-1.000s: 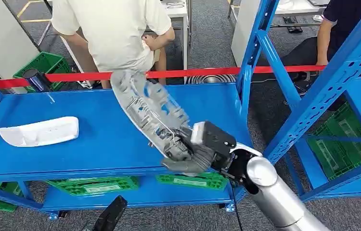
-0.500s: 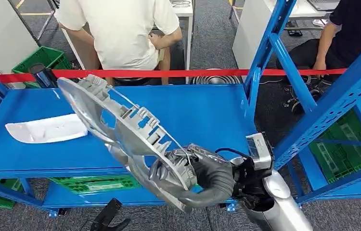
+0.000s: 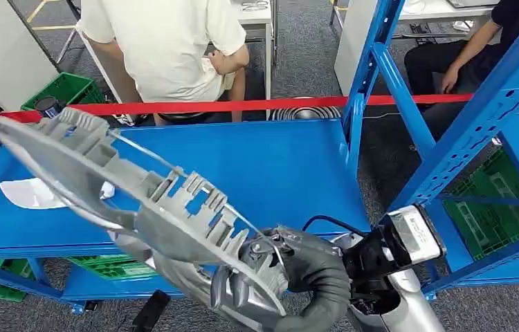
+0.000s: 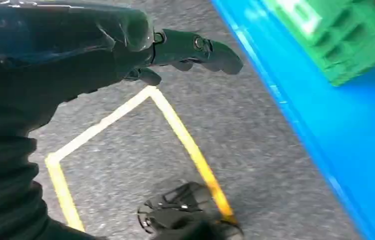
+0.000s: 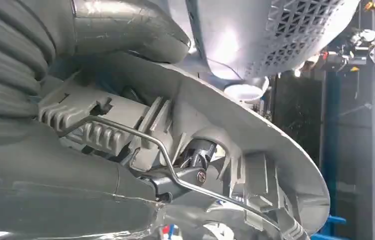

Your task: Take the parts from the cabinet and place them on the table.

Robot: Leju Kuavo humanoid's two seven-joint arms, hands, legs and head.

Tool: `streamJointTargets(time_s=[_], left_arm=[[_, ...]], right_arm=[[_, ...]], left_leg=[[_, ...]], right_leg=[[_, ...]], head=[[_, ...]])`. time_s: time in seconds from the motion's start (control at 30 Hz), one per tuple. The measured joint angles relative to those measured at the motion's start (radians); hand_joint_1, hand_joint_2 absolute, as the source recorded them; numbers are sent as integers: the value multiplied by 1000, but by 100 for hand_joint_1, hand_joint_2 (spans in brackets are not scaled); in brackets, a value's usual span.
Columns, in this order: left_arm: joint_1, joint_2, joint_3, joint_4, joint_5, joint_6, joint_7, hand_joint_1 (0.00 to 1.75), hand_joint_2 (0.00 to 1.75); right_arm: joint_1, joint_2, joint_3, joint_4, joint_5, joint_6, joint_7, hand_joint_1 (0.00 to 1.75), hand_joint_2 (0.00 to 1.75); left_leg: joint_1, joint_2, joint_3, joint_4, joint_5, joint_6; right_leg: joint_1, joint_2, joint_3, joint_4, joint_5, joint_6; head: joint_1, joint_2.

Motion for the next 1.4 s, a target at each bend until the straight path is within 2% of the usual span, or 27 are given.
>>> streamJointTargets(time_s=[0.03,0.1,0.13,0.27,0.3,0.33,0.4,0.47,0.5,0.53,0.6,0.63,0.67,0.77,0.8,0.87,0.93,0.97,1.0,1.03,1.1,1.13,1.17,1.3,1.33,1.37,1.4], left_arm=[[1,0,0,2,-3,10,6,0,175],[1,0,0,4,-10,29,18,0,175],[0,0,0,6,-16,33,20,0,175],[4,0,0,9,-31,38,23,0,175],[3,-1,-1,9,-34,41,24,0,175],[2,-3,-1,9,-37,43,24,0,175],[2,-3,-1,9,-43,43,25,0,175],[1,-5,-4,9,-47,41,27,0,175],[2,-5,-5,9,-47,34,28,0,175],[2,-5,-5,9,-48,29,29,0,175],[0,-7,-6,9,-54,18,29,0,175],[-1,-8,-7,9,-55,14,29,0,175],[-3,-8,-8,9,-56,12,29,0,175],[-2,-8,-12,9,-61,3,29,0,175],[-2,-5,-13,9,-61,3,29,0,175],[-2,-6,-16,9,-65,1,29,0,175],[-2,-5,-16,9,-67,0,34,0,175],[-2,-5,-17,9,-68,0,36,0,175],[-2,-5,-19,9,-69,0,37,0,175],[-2,-5,-19,9,-71,0,37,0,175],[-3,-5,-21,6,-71,0,37,0,175],[-7,-3,-22,4,-73,0,37,0,175],[-10,-2,-24,3,-75,0,38,0,175],[-11,0,-30,3,-86,-3,41,0,175],[-16,0,-31,2,-88,-5,42,0,175],[-18,0,-31,-1,-90,-7,44,0,175],[-19,0,-31,-5,-92,-7,45,0,175]], right_arm=[[1,2,1,0,-3,0,6,175,175],[1,8,2,-5,-11,2,15,175,175],[3,12,2,-8,-16,3,17,175,175],[13,12,4,-13,-22,16,25,175,175],[16,11,5,-16,-22,18,26,175,175],[18,9,5,-16,-22,20,26,175,175],[22,8,5,-16,-24,24,26,175,175],[31,4,5,-16,-24,29,26,175,175],[35,1,6,-16,-24,33,26,175,175],[37,-2,6,-16,-22,38,26,175,175],[36,-6,9,-16,-18,51,26,175,175],[36,-6,10,-16,-16,55,26,175,175],[38,-8,10,-16,-16,59,25,175,175],[40,-14,11,-16,-16,64,24,175,175],[40,-14,11,-16,-16,65,24,175,175],[40,-14,12,-16,-17,69,24,175,175],[42,-15,12,-16,-18,75,23,175,175],[46,-15,11,-16,-18,76,23,175,175],[51,-15,11,-16,-18,77,23,175,175],[53,-15,11,-16,-18,79,23,175,175],[53,-15,10,-16,-18,80,23,175,175],[53,-15,10,-16,-18,81,22,175,175],[55,-15,9,-17,-18,82,22,175,175],[58,-15,5,-18,-13,87,18,175,175],[62,-16,1,-19,-8,87,17,175,175],[64,-17,-3,-23,-4,88,13,175,175],[66,-17,-7,-25,1,88,11,175,175]], left_leg=[[0,0,32,-70,43,3],[0,0,132,-270,133,14],[-4,-1,155,-310,118,19],[-14,-3,149,-317,127,38],[-2,1,163,-330,138,49],[-5,1,163,-333,140,53],[-7,1,159,-332,142,58],[-8,2,154,-328,145,61],[-9,1,152,-325,145,61],[-8,1,149,-320,145,60],[-8,-1,146,-309,142,55],[-9,-2,142,-304,139,52],[-19,-3,132,-293,136,45],[-11,-2,128,-294,146,29],[-10,-4,124,-289,142,26],[-4,-1,101,-216,61,11],[-1,0,47,-57,-32,1],[-1,0,30,2,-58,-1],[-1,0,35,15,-60,-1],[-1,0,66,-21,-42,2],[-1,0,191,-210,26,14],[-4,-1,255,-307,37,23],[-10,0,255,-312,32,25],[-21,1,230,-326,78,58],[-13,8,226,-336,97,61],[-13,7,210,-338,111,70],[-14,7,195,-337,124,71]], right_leg=[[0,1,1,0,0,0],[1,3,4,0,0,1],[5,3,2,0,0,2],[8,2,-1,-6,6,22],[7,1,-12,6,-2,25],[9,0,-26,40,-24,21],[6,1,-96,193,-91,6],[6,0,-156,323,-132,8],[4,0,-155,322,-127,15],[3,0,-127,271,-106,27],[1,-2,-32,93,-44,45],[1,-3,0,31,-29,45],[6,-3,5,20,-23,33],[12,0,-3,25,-15,20],[-2,-1,-5,17,-7,9],[-2,-3,-12,17,2,-3],[1,-4,-27,18,12,-7],[2,-5,-36,18,20,-8],[3,-5,-46,19,27,-6],[3,-4,-54,19,35,-5],[5,-2,-69,18,51,-2],[5,-2,-71,19,58,2],[10,-2,-72,14,66,12],[7,-5,-76,-7,105,38],[4,-5,-88,8,81,31],[5,-5,-107,47,27,20],[4,-6,-129,113,-31,10]], head=[[0,0],[0,0],[1,0],[0,0],[1,0],[2,0],[6,0],[6,0],[6,0],[6,0],[6,0],[6,0],[5,0],[5,0],[5,0],[0,0],[0,0],[0,0],[0,0],[0,0],[0,0],[0,0],[1,0],[2,0],[2,0],[5,0],[7,0]])
